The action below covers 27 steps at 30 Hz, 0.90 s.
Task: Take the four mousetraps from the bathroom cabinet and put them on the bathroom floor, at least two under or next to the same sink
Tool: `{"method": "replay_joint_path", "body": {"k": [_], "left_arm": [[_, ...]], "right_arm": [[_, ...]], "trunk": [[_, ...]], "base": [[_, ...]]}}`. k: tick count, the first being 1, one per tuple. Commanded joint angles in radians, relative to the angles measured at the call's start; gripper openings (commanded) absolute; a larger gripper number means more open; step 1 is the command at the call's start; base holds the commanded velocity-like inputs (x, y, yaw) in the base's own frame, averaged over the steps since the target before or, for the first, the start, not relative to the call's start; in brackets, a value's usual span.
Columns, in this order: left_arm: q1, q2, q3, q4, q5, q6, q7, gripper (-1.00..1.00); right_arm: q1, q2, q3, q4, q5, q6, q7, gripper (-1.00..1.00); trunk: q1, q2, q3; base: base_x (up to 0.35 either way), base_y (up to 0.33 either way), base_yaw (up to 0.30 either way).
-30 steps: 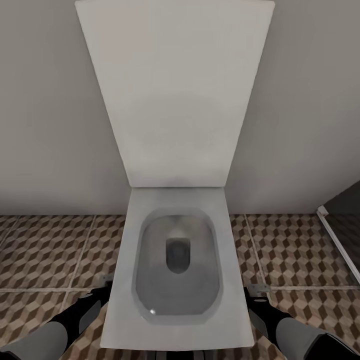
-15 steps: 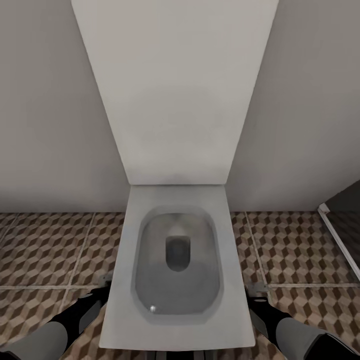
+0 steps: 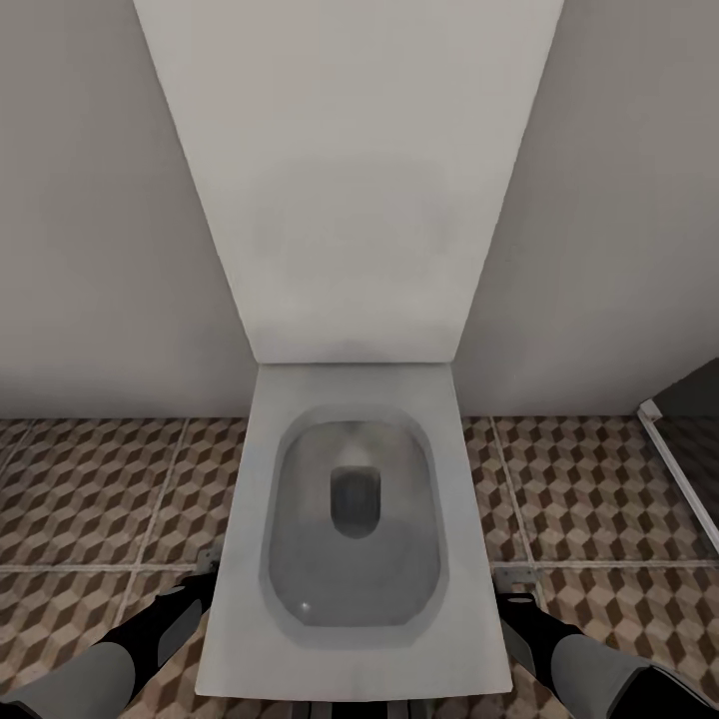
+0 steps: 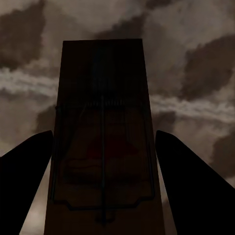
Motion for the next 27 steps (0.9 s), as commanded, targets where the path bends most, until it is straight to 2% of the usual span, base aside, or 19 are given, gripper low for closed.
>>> {"method": "replay_joint_path", "body": {"k": [1,27], "left_arm": [[0.000,0.001,-0.007,-0.003,0.008,0.004,0.005,-1.00],[0.000,0.005,-0.006,-0.003,0.009,0.008,0.005,-1.00]], "right_arm": [[0.000,-0.001,0.008,-0.004,-0.009,0.007,-0.006,-1.00],[0.000,-0.001,0.010,-0.005,-0.007,0.007,-0.006,-1.00]], "trunk": [[0.000,0.000,-0.001],[0.000,0.000,-0.001]], "base": [[0.000,0.000,0.000],[0.000,0.000,0.000]]}}
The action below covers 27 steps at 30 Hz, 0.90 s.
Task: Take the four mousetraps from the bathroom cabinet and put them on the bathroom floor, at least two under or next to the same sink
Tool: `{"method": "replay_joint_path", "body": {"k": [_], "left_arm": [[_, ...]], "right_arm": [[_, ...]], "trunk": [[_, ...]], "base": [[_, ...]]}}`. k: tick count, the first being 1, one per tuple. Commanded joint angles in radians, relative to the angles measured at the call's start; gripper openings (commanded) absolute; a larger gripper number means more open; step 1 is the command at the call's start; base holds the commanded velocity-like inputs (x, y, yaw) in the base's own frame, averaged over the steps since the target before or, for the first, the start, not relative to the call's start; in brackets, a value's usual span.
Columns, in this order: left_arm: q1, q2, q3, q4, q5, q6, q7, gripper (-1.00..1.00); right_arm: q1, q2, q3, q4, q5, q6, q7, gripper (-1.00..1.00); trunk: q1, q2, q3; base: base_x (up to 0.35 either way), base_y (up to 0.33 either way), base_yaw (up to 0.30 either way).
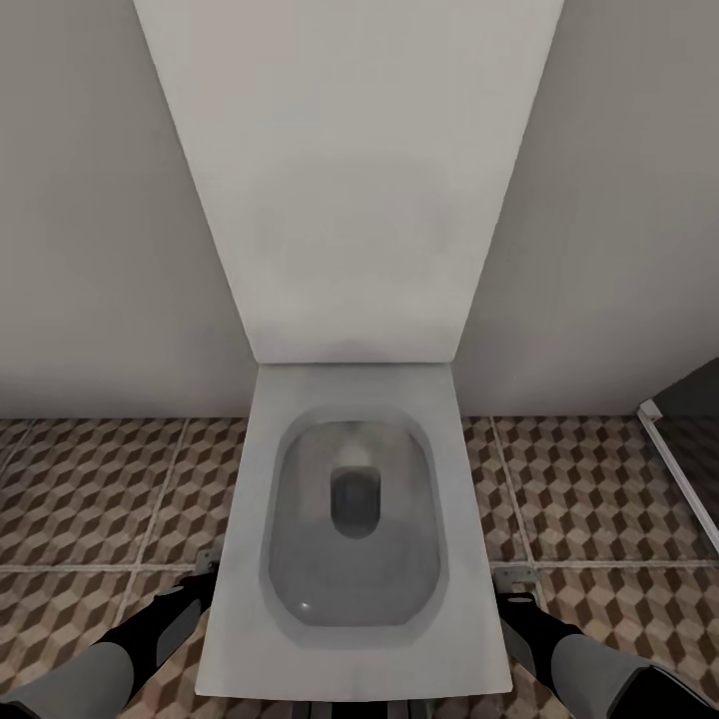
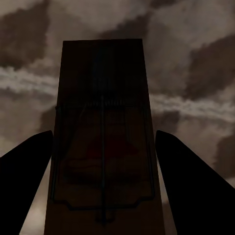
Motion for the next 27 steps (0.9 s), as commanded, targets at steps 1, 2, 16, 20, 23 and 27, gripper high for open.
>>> {"method": "replay_joint_path", "body": {"k": [1,2,16,20,23,27], "left_arm": [[0.000,0.001,-0.007,-0.003,0.008,0.005,0.005,-1.00],[0.000,0.001,-0.006,-0.003,0.008,0.005,0.005,-1.00],[0.000,0.005,-0.006,-0.003,0.008,0.004,0.005,-1.00],[0.000,0.004,-0.006,-0.003,0.008,0.005,0.006,-1.00],[0.000,0.004,-0.006,-0.003,0.008,0.005,0.006,-1.00],[0.000,0.004,-0.006,-0.003,0.008,0.005,0.006,-1.00]], "right_arm": [[0.000,-0.001,0.008,-0.004,-0.009,0.007,-0.006,-1.00],[0.000,-0.001,0.008,-0.004,-0.009,0.007,-0.006,-1.00],[0.000,-0.001,0.001,-0.003,-0.011,-0.009,-0.014,-1.00],[0.000,-0.004,-0.004,-0.003,-0.014,-0.020,-0.018,-1.00],[0.000,-0.006,-0.006,-0.002,-0.017,-0.023,-0.019,-1.00],[0.000,-0.011,-0.009,-0.001,-0.018,-0.024,-0.020,-1.00]], "trunk": [[0.000,0.000,-0.001],[0.000,0.000,-0.001],[0.000,0.000,-0.001],[0.000,0.000,-0.001],[0.000,0.000,-0.001],[0.000,0.000,-0.001]], "base": [[0.000,0.000,0.000],[0.000,0.000,0.000],[0.000,0.000,0.000],[0.000,0.000,0.000],[0.000,0.000,0.000],[0.000,0.000,0.000]]}}
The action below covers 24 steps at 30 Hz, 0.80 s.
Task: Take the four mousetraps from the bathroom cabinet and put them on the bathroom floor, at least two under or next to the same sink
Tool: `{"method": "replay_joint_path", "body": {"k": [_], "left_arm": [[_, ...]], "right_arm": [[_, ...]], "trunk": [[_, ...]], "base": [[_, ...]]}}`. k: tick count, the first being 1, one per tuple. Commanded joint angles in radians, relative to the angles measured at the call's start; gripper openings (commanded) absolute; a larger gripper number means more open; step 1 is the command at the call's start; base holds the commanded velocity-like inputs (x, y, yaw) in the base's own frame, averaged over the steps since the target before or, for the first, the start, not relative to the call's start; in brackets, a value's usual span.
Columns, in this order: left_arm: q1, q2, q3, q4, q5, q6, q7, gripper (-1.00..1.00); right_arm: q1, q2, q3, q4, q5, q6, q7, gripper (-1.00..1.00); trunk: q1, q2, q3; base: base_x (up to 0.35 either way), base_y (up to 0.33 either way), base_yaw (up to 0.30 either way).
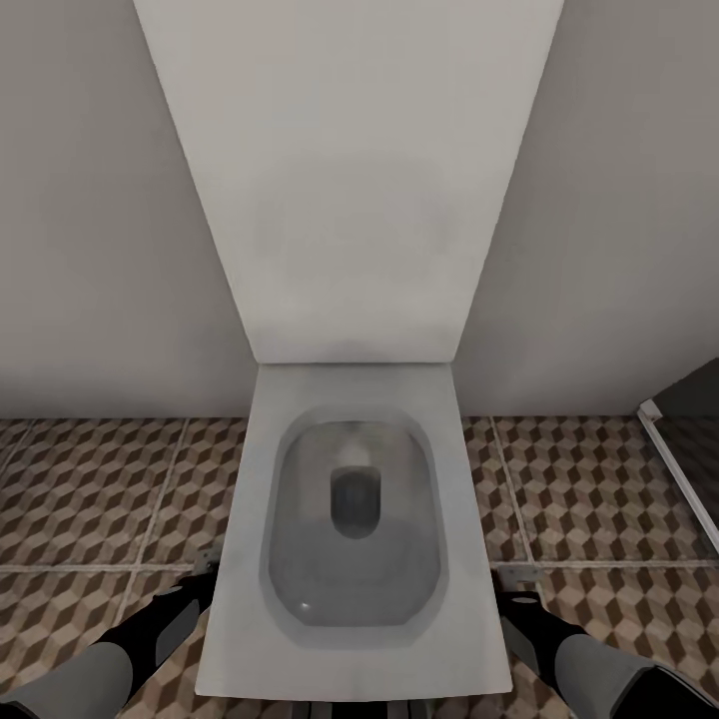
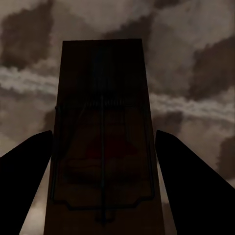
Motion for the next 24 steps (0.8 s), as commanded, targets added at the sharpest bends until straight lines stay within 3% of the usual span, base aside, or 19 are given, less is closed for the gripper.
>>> {"method": "replay_joint_path", "body": {"k": [1,13,21,24], "left_arm": [[0.000,0.001,-0.007,-0.003,0.008,0.004,0.005,-1.00],[0.000,0.001,-0.007,-0.003,0.008,0.004,0.005,-1.00],[0.000,0.001,-0.007,-0.003,0.008,0.005,0.004,-1.00],[0.000,0.002,-0.007,-0.003,0.008,0.005,0.004,-1.00]], "right_arm": [[0.000,-0.003,0.008,-0.003,-0.010,0.005,-0.006,-1.00],[0.000,-0.021,0.007,-0.003,-0.014,0.005,-0.006,-1.00],[0.000,-0.020,0.007,-0.003,-0.015,0.006,-0.006,-1.00],[0.000,-0.020,0.007,-0.003,-0.015,0.006,-0.005,-1.00]], "trunk": [[0.000,0.000,-0.001],[0.000,0.000,-0.001],[0.003,-0.002,-0.032],[0.003,-0.002,-0.032]], "base": [[0.000,0.000,0.000],[0.000,0.000,0.000],[0.000,0.000,0.000],[0.000,0.000,0.000]]}}
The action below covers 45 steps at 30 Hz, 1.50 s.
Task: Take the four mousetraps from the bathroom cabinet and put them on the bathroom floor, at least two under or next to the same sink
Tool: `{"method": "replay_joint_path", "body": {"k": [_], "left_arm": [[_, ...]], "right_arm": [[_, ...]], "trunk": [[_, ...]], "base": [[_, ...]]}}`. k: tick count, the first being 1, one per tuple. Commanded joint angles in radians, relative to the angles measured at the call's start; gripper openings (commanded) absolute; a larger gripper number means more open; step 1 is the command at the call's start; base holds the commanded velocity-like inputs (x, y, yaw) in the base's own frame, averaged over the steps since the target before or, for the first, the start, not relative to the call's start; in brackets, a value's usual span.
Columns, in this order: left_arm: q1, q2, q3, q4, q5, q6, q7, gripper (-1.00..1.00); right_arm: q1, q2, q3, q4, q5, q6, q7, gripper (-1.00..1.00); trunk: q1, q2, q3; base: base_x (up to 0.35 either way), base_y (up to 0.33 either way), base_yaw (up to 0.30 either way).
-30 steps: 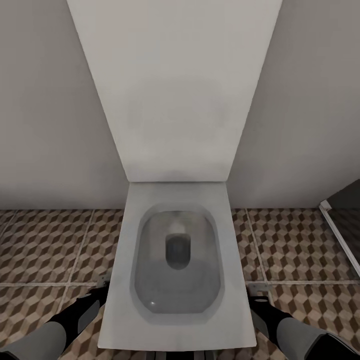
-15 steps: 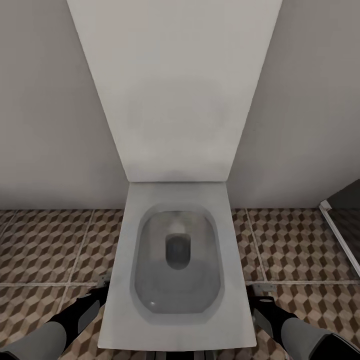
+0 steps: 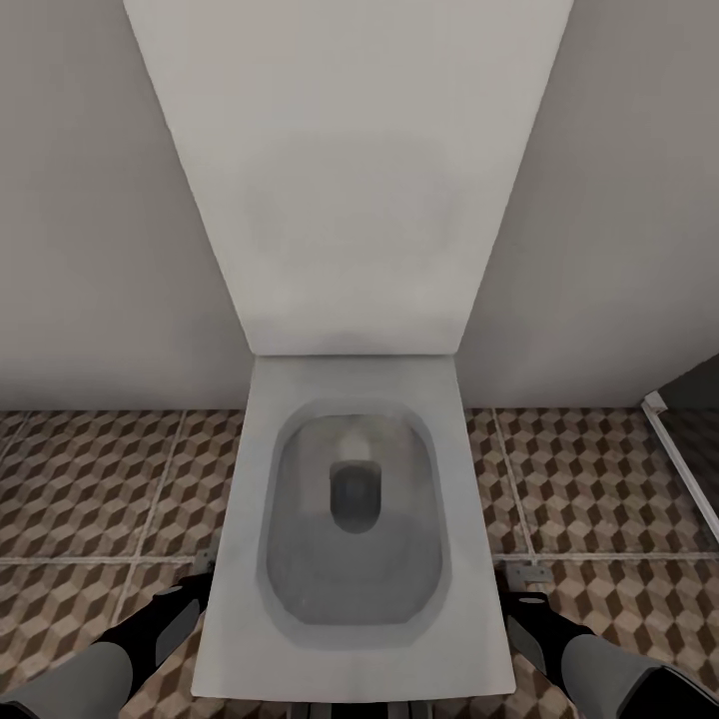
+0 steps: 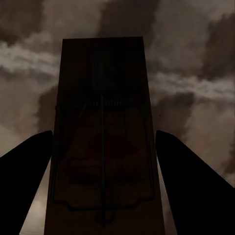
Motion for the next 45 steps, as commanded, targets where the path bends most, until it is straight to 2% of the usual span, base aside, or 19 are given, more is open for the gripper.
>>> {"method": "replay_joint_path", "body": {"k": [1,24,32,45], "left_arm": [[0.000,0.001,-0.007,-0.001,0.009,0.004,0.005,-1.00],[0.000,0.002,-0.007,-0.001,0.009,0.003,0.005,-1.00],[0.000,0.003,-0.007,-0.001,0.009,0.005,0.005,-1.00],[0.000,0.003,-0.007,-0.001,0.009,0.004,0.006,-1.00]], "right_arm": [[0.000,-0.001,0.008,-0.003,-0.010,0.005,-0.005,-1.00],[0.000,-0.002,0.008,-0.003,-0.010,0.006,-0.006,-1.00],[0.000,-0.002,0.008,-0.003,-0.010,0.006,-0.005,-1.00],[0.000,-0.002,0.008,-0.003,-0.010,0.005,-0.005,-1.00]], "trunk": [[0.000,0.000,-0.001],[0.000,0.000,-0.001],[0.004,-0.002,-0.032],[0.004,-0.002,-0.032]], "base": [[0.000,0.000,0.000],[0.000,0.000,0.000],[0.000,0.000,0.000],[0.000,0.000,0.000]]}}
